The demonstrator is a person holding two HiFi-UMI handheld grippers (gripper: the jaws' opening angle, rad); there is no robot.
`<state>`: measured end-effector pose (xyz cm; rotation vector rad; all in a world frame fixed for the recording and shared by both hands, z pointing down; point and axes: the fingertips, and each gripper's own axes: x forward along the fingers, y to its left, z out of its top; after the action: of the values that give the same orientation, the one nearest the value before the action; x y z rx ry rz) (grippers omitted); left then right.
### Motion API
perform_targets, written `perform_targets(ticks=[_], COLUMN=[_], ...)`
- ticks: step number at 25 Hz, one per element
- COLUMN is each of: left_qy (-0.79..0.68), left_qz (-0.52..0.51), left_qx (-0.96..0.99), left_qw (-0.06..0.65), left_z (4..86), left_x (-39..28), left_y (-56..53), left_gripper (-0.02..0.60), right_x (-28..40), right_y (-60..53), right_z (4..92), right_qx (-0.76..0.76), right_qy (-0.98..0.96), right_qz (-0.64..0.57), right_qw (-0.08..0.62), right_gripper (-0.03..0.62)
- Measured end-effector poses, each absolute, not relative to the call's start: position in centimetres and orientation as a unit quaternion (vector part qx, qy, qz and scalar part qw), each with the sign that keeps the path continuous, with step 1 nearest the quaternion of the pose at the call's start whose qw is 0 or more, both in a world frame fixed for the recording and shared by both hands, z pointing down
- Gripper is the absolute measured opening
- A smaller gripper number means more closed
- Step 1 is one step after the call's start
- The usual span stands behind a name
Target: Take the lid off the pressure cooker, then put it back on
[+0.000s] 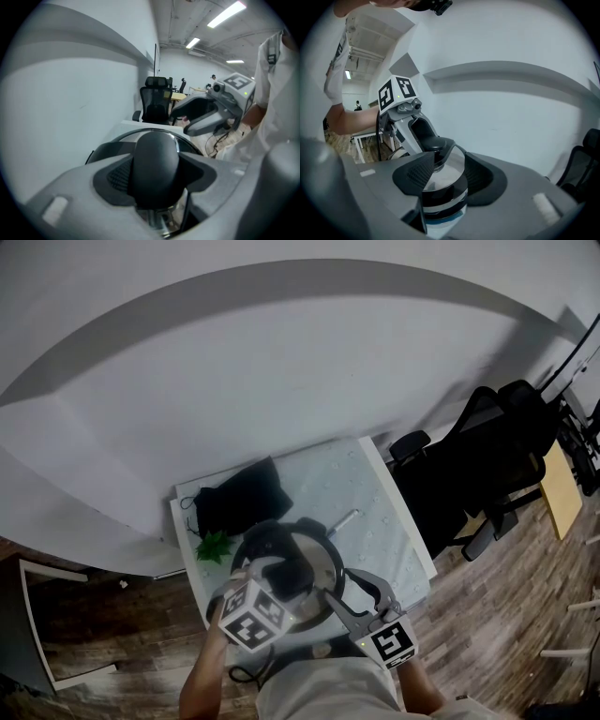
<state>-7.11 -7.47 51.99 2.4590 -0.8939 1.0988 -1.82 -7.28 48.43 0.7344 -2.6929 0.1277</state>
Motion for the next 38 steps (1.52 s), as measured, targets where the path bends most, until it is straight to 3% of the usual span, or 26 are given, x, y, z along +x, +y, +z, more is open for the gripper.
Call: perform_targets(ticks=[38], left_qy=[-0.254], left_qz=[0.392], left_qx=[0.872], left_qw=[0.147], left_z=[54.4], left_x=[-8.4], left_y=[-6.6], left_gripper=[0.276], right_x=[-2.9], right_y=[-7.4], right_z=[49.4], right_qx=[0.267], right_qy=[-0.944], right_qz=[0.050], right_qw=[0.186], right_gripper=[0.189])
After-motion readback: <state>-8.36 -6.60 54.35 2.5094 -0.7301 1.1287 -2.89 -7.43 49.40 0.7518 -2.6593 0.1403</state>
